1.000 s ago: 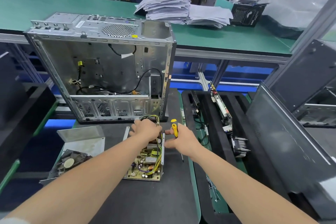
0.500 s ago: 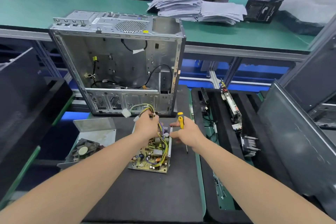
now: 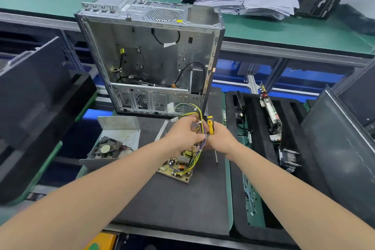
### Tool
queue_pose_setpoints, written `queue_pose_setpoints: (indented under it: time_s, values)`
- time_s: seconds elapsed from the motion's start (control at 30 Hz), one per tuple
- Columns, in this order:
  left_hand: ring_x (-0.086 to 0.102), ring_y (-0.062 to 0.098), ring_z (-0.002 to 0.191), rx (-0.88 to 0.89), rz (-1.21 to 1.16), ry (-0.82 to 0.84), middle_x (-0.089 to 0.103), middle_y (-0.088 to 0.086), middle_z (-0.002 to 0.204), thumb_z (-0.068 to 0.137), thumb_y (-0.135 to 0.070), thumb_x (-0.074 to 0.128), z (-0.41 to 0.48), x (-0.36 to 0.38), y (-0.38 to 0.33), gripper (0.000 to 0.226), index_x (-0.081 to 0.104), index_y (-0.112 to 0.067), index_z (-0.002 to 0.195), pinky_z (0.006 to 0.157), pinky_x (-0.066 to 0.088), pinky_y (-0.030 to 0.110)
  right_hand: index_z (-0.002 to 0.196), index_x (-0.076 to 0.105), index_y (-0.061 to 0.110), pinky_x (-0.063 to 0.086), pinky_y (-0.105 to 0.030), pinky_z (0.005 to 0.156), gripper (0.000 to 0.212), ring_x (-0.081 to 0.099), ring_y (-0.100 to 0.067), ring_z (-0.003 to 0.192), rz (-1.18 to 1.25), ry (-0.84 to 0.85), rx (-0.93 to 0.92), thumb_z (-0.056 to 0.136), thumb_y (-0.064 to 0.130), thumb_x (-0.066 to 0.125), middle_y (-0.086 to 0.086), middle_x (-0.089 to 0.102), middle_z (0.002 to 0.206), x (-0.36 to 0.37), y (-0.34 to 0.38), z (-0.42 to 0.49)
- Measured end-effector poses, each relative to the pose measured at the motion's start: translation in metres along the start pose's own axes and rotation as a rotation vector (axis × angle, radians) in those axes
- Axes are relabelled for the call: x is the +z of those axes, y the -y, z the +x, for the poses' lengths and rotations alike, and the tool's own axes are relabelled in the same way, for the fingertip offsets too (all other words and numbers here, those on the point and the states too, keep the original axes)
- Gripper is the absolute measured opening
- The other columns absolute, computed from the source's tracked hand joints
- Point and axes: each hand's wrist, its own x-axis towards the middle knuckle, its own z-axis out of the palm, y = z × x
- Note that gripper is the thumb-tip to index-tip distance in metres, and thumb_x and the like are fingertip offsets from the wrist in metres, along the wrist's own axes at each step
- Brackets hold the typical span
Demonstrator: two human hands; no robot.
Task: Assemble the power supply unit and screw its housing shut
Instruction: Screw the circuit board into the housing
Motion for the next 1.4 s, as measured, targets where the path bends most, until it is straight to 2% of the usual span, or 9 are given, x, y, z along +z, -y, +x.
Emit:
queue_pose_setpoints:
  time_s: [0.1,0.2,0.33,0.6,0.83,0.97,1.1,1.23,1.4]
  values:
    - [0.072,0.025,0.080,0.101,0.166,-0.035,0.078,0.000,0.099,0.088,-0.007,0.075,-0.010,0.013,0.005,0.023,0.074,-0.024,0.103,0.073,0.063,0.036,0.100,0.069,0.002,0.060,-0.049,0.092,0.014,0.066,-0.029,0.094,-0.024,0.037,-0.037,0.091,-0.003,0.060,-0.021,0.073,0.106,-0.003,-0.006,0.000]
    - [0.070,0.016,0.102,0.189,0.454,-0.088,0.076,-0.009,0.115,0.085,-0.022,0.079,-0.019,0.034,0.014,0.036,0.072,-0.029,0.120,0.081,0.049,0.022,0.067,0.058,0.014,0.049,-0.021,0.050,0.041,0.056,-0.012,0.057,0.019,0.047,-0.078,0.102,-0.005,0.046,-0.006,0.057,0.066,-0.008,-0.010,0.000]
    - [0.065,0.023,0.114,0.320,0.577,-0.037,0.068,-0.004,0.128,0.095,-0.026,0.070,-0.030,0.059,0.031,0.038,0.060,-0.031,0.131,0.094,0.054,0.041,0.060,0.041,0.017,0.029,-0.022,0.047,0.043,0.036,-0.006,0.045,0.035,0.162,-0.113,0.096,-0.005,0.052,0.004,0.038,0.056,-0.015,-0.017,0.009]
    - [0.048,0.025,0.136,0.454,0.649,0.227,0.054,0.009,0.147,0.109,-0.016,0.048,-0.034,0.063,0.061,0.041,0.045,-0.015,0.150,0.114,0.039,0.040,0.074,0.042,0.013,0.055,-0.040,0.095,0.041,0.066,-0.028,0.107,0.078,0.338,-0.099,0.090,-0.012,0.071,-0.024,0.059,0.098,-0.036,-0.023,0.017]
    - [0.062,0.011,0.107,0.546,0.380,-0.061,0.070,-0.005,0.111,0.096,0.001,0.054,-0.040,0.003,0.073,0.034,0.072,-0.019,0.117,0.097,0.047,0.028,0.077,0.043,0.013,0.065,-0.040,0.078,0.035,0.075,-0.036,0.096,0.099,0.277,-0.039,0.098,-0.005,0.065,-0.026,0.074,0.117,-0.081,-0.027,0.038]
    - [0.048,0.014,0.126,0.635,0.820,-0.109,0.060,-0.009,0.123,0.085,-0.043,0.074,-0.030,-0.031,0.077,0.021,0.069,-0.033,0.103,0.108,0.034,0.049,0.073,0.044,0.017,0.063,-0.046,0.089,0.038,0.077,-0.023,0.096,-0.045,0.219,-0.149,0.094,0.001,0.071,-0.016,0.077,0.109,-0.091,-0.015,0.045]
    - [-0.006,0.037,0.157,0.411,1.174,-0.120,0.003,0.006,0.170,0.056,-0.103,0.048,-0.025,-0.039,0.087,0.091,0.049,-0.041,0.122,0.122,0.004,0.064,0.079,0.052,0.011,0.058,-0.035,0.092,0.031,0.073,-0.008,0.102,-0.412,0.343,-0.363,0.087,0.022,0.080,0.010,0.078,0.105,-0.064,0.012,0.037]
    - [-0.018,0.036,0.157,0.088,1.123,0.000,-0.026,0.002,0.169,0.044,-0.110,0.046,-0.019,-0.040,0.091,0.118,0.028,-0.044,0.140,0.121,0.001,0.067,0.081,0.054,0.015,0.054,-0.034,0.082,0.031,0.070,-0.008,0.092,-0.770,0.386,-0.469,0.084,0.028,0.083,0.014,0.077,0.094,-0.037,0.023,0.030]
    - [-0.014,0.027,0.158,0.095,1.105,0.018,-0.025,0.000,0.169,0.047,-0.111,0.040,-0.016,-0.041,0.093,0.118,0.027,-0.042,0.143,0.122,0.000,0.064,0.075,0.050,0.017,0.048,-0.029,0.070,0.037,0.069,-0.009,0.083,-0.850,0.378,-0.451,0.084,0.024,0.085,0.013,0.070,0.074,-0.033,0.025,0.028]
